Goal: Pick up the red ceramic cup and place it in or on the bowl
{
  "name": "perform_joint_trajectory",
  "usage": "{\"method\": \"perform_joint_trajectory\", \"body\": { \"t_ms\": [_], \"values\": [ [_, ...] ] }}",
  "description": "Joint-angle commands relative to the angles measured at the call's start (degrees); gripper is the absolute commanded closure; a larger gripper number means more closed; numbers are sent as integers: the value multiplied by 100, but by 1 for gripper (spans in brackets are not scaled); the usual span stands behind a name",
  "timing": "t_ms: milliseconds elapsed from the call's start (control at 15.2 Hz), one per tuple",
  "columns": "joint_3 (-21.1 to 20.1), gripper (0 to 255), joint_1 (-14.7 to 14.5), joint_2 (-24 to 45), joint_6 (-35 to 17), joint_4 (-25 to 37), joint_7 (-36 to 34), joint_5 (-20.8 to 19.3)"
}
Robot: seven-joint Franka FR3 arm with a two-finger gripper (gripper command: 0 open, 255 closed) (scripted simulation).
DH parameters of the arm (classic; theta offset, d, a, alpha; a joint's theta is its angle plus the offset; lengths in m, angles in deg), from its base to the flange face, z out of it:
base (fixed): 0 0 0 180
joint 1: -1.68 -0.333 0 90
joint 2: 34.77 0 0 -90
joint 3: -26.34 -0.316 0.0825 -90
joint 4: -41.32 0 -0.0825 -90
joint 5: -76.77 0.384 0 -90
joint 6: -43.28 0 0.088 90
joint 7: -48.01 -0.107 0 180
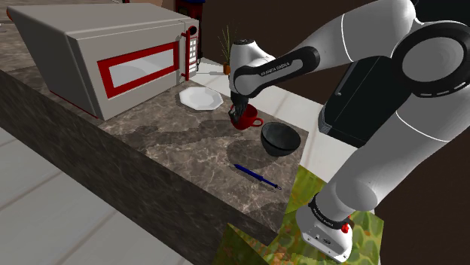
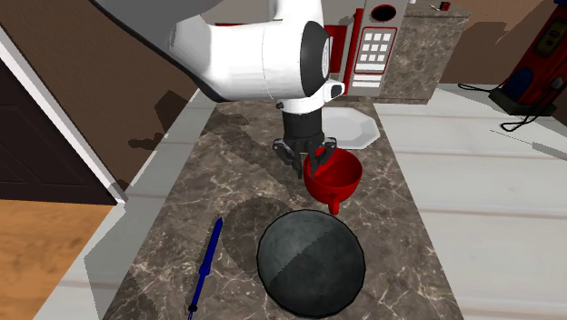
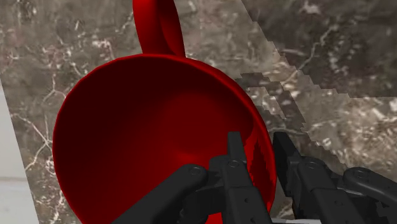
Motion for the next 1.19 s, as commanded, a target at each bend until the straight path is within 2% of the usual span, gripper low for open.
{"method": "perform_joint_trajectory", "body": {
  "t_ms": [0,1122],
  "values": [
    [0,255,0,1,-1,-3,-1,1],
    [-13,255,-23,-597,1291,705,228,153]
  ]
}}
